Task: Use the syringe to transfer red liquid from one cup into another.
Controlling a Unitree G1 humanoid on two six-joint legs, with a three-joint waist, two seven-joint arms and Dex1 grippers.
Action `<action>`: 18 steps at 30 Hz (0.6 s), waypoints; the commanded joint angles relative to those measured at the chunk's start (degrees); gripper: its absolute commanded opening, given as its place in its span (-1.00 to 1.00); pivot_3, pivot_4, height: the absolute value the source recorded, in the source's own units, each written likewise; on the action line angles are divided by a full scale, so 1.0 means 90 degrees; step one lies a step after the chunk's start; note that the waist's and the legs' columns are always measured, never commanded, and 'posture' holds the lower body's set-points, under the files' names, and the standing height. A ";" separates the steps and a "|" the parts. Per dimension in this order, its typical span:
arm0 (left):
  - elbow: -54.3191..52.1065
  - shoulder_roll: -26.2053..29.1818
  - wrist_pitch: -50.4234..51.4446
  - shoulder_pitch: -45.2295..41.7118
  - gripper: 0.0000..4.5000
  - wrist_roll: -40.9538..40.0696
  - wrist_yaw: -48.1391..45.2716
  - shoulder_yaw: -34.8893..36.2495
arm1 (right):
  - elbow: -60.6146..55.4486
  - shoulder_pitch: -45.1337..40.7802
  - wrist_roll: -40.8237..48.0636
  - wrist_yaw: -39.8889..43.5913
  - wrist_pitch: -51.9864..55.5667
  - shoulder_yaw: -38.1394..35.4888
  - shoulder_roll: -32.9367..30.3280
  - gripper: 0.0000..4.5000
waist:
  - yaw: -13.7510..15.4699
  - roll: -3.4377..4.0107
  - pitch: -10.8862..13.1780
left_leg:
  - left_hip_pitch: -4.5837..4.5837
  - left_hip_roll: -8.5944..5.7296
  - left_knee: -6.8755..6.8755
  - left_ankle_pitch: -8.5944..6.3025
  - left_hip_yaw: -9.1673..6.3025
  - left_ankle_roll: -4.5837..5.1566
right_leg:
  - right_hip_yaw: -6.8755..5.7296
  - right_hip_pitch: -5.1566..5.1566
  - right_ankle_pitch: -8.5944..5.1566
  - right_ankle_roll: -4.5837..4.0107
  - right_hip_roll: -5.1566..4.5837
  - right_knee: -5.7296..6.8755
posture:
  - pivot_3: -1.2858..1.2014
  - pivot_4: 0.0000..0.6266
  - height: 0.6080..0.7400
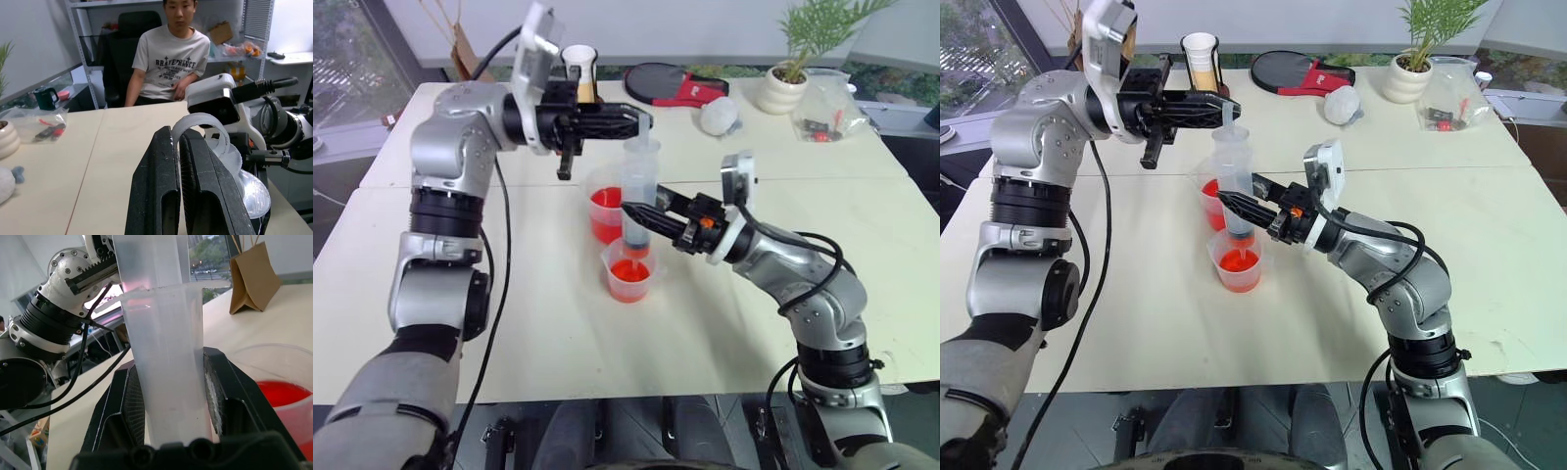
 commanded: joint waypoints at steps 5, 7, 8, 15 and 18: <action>-0.0349 -0.0109 -0.0022 0.0422 -0.98 0.0176 -0.0208 -0.0556 | -0.0387 -0.0672 0.0235 -0.0187 -0.0184 -0.0569 -0.0076 -0.41 | 0.0011 0.0000 0.0000 | 0.0000 0.0000 0.0000 0.0000 -0.0001 0.0000 | 0.0000 0.0000 0.0000 0.0000 0.0000 0.0000 | 0.03 -0.52 1.00; -0.0365 -0.0104 -0.0062 0.0493 -0.98 0.0231 -0.0220 -0.0620 | -0.0407 -0.0716 0.0276 -0.0205 -0.0176 -0.0599 -0.0100 -0.41 | 0.0010 0.0000 0.0000 | 0.0000 0.0000 0.0000 0.0000 -0.0001 0.0000 | 0.0000 0.0000 0.0000 0.0000 0.0000 0.0000 | 0.03 -0.52 1.00; -0.0376 -0.0099 -0.0077 0.0533 -0.98 0.0261 -0.0229 -0.0658 | -0.0409 -0.0736 0.0295 -0.0207 -0.0179 -0.0613 -0.0119 -0.41 | 0.0007 0.0000 0.0000 | 0.0000 0.0000 0.0000 0.0000 -0.0001 0.0000 | 0.0000 0.0000 0.0000 0.0000 0.0000 0.0000 | 0.03 -0.52 1.00; -0.0381 -0.0119 -0.0126 0.0642 -0.98 0.0341 -0.0222 -0.0716 | -0.0445 -0.0780 0.0387 -0.0207 -0.0130 -0.0657 -0.0144 -0.41 | 0.0009 0.0000 0.0000 | 0.0000 0.0000 0.0000 0.0000 0.0000 0.0000 | 0.0000 0.0000 0.0000 0.0000 0.0000 0.0000 | 0.03 -0.52 1.00; -0.0188 -0.0139 -0.0026 0.0473 -0.98 0.0259 -0.0092 -0.0540 | -0.0516 -0.0771 0.0445 -0.0243 -0.0082 -0.0641 -0.0112 -0.41 | 0.0010 0.0000 0.0000 | 0.0000 0.0000 0.0000 0.0000 0.0000 0.0000 | 0.0000 0.0000 0.0000 0.0000 0.0000 0.0000 | 0.03 -0.52 1.00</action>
